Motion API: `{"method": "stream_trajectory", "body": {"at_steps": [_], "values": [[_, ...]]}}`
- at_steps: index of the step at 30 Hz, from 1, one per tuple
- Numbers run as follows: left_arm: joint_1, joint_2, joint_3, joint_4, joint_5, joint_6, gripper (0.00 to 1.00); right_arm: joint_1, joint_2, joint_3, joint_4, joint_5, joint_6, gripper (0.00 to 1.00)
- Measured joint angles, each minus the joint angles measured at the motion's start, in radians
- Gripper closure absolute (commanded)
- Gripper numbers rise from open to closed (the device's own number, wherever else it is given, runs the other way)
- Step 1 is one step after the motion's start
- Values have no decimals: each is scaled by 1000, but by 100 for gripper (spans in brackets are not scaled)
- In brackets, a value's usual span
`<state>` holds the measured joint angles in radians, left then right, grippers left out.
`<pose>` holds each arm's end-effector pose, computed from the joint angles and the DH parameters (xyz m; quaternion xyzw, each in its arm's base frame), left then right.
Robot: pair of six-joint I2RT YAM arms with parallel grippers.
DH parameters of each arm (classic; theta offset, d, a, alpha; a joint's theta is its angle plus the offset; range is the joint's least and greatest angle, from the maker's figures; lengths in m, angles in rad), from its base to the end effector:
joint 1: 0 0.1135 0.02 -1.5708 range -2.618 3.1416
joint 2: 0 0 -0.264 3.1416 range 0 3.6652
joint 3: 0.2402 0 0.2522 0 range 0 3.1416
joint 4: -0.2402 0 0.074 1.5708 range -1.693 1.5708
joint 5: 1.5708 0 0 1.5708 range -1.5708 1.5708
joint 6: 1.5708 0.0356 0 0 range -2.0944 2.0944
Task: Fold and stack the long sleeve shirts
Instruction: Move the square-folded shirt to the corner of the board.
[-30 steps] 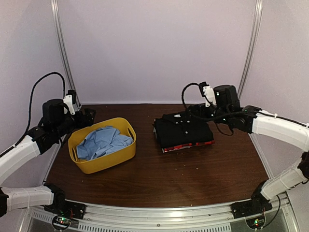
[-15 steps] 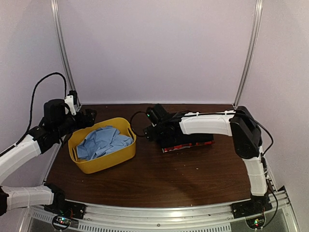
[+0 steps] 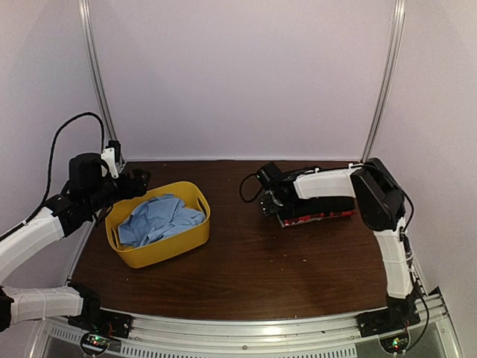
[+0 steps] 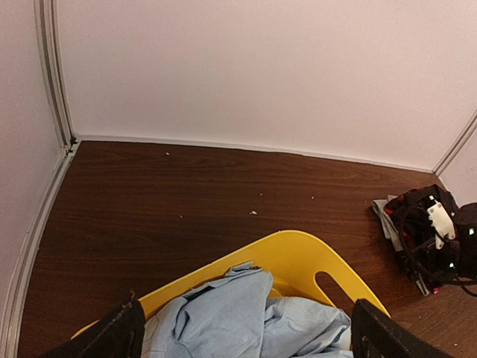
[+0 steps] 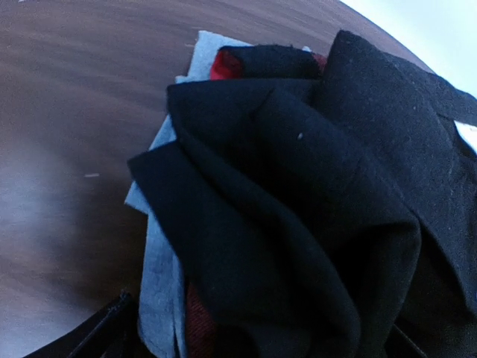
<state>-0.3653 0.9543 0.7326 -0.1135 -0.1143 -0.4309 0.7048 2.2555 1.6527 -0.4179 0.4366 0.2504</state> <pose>0.2095 -0.0758 0.2976 -0.0597 0.8123 -0.1813 0.5511 0.3741 0.2984 0.1380 -0.1543 0.9287 -0.0632 0.3313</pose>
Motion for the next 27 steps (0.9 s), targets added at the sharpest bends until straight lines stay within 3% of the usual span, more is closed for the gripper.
{"method": "stream_trajectory", "body": {"at_steps": [4,11,14,20,27], "values": [[0,0,0,0,0,0,2,-146,-70,-107,14,17,-11,0],[0,14,0,0,3,0,2,-358,-95,-151,70,22,-58,0],[0,14,0,0,3,0,2,-362,-178,-248,115,-39,-64,0],[0,33,0,0,8,0,2,-293,-523,-505,193,-210,-24,0],[0,47,0,0,23,0,2,-344,-726,-681,206,-219,91,0]]}}
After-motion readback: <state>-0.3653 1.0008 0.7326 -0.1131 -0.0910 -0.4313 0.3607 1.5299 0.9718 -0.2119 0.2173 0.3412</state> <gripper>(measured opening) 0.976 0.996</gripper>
